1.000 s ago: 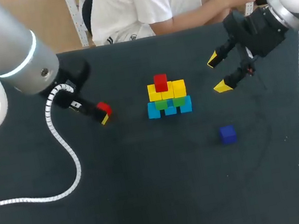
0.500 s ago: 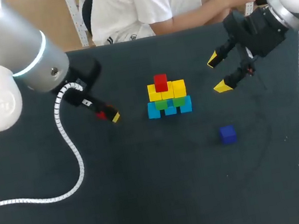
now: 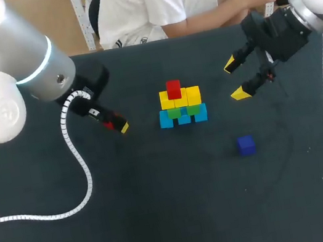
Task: Place the blue cubes, place green cubes on the blue cubes, place the yellow cubes on the green cubes, then place the red cubes on the yellow cubes, and place purple cube on the red cubes.
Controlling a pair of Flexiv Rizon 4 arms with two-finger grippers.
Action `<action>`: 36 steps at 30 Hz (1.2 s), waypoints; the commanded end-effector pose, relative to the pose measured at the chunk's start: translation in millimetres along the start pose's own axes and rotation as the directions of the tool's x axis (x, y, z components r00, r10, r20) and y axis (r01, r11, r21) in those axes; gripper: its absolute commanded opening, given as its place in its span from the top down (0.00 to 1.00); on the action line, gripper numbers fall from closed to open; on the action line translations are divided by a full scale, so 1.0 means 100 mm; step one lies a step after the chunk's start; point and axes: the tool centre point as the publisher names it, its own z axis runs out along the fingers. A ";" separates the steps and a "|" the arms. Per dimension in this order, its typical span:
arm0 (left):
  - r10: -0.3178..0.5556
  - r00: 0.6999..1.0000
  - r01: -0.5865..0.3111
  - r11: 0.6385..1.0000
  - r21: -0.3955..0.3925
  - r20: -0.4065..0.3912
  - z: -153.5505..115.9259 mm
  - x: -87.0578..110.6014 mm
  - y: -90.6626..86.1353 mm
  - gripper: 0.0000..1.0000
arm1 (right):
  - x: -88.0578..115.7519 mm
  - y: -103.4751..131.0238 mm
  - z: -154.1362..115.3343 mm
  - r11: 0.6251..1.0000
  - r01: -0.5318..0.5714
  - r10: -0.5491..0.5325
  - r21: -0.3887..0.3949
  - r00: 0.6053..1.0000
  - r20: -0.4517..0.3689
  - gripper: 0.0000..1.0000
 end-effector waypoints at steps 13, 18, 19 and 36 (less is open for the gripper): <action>0.028 1.000 -0.028 0.999 0.018 -0.007 0.16 -0.15 0.09 0.00 | 0.00 0.00 0.00 1.000 0.001 -0.001 0.001 1.000 0.002 0.00; 0.024 1.000 -0.024 1.000 0.013 -0.008 0.16 -0.14 0.13 0.00 | 0.00 0.00 0.00 1.000 0.001 -0.001 0.001 1.000 0.002 0.00; 0.023 1.000 -0.022 1.000 0.012 -0.009 0.16 -0.13 0.13 0.00 | 0.00 0.00 0.00 1.000 0.001 -0.001 0.001 1.000 0.002 0.00; 0.021 1.000 -0.021 0.999 -0.034 0.007 0.01 -0.11 0.30 0.00 | 0.00 0.00 0.00 1.000 0.001 -0.001 0.001 1.000 0.002 0.00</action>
